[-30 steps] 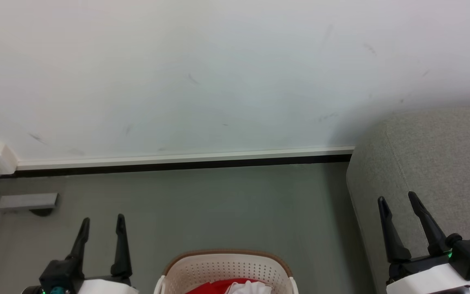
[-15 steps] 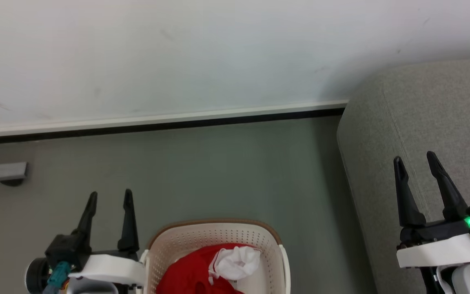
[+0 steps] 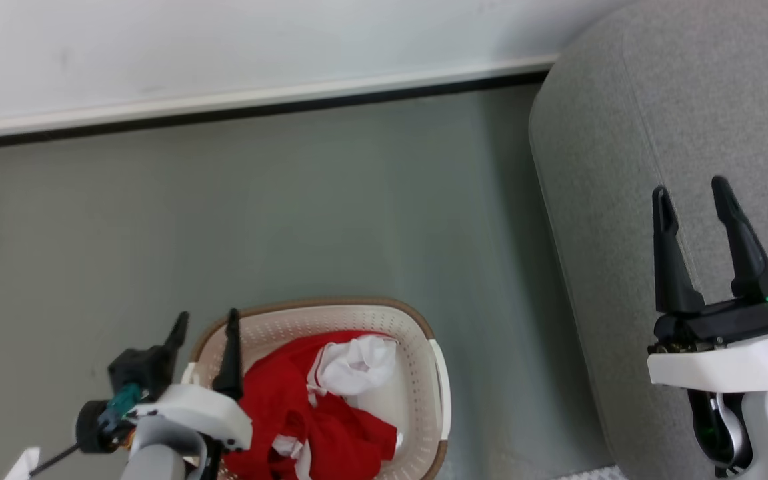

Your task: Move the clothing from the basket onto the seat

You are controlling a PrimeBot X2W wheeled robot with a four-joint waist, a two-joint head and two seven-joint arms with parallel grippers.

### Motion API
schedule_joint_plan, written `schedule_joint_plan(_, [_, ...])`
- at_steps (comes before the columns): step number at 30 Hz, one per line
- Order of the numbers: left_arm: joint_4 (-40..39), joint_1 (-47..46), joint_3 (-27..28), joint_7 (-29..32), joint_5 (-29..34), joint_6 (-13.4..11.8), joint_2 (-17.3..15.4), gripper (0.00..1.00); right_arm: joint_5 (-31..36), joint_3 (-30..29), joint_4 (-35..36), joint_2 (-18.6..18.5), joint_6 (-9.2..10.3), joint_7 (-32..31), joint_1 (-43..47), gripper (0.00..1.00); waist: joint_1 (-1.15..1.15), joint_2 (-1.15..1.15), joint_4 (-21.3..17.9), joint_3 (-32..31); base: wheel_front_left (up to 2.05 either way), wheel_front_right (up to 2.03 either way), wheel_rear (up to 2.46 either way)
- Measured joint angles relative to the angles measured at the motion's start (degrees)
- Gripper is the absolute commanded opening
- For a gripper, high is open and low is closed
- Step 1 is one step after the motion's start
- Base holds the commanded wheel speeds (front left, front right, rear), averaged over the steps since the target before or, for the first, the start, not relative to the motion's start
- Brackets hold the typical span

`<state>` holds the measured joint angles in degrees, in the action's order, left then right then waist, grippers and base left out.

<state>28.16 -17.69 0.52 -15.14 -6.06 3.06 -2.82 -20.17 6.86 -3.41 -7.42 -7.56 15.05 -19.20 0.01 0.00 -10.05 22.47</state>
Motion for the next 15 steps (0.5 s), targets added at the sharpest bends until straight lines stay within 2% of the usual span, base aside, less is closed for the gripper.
schedule_joint_plan(5, [10.63, -5.73, -2.23, 0.00, -0.59, 2.04, -0.12, 1.00, 0.18, -0.21, 2.37, 0.86, 0.00, 0.00, -2.05, 1.00, 0.00, 0.00, -1.35, 3.53, 0.00, 0.00, 0.00])
schedule_joint_plan(15, [30.19, -17.01, -5.95, 3.15, -0.15, 3.59, -1.97, 1.00, 0.08, -0.19, 4.87, 2.65, 0.00, 0.00, -4.67, 1.00, -0.01, 0.00, -4.45, 10.05, 0.00, 0.00, 0.00])
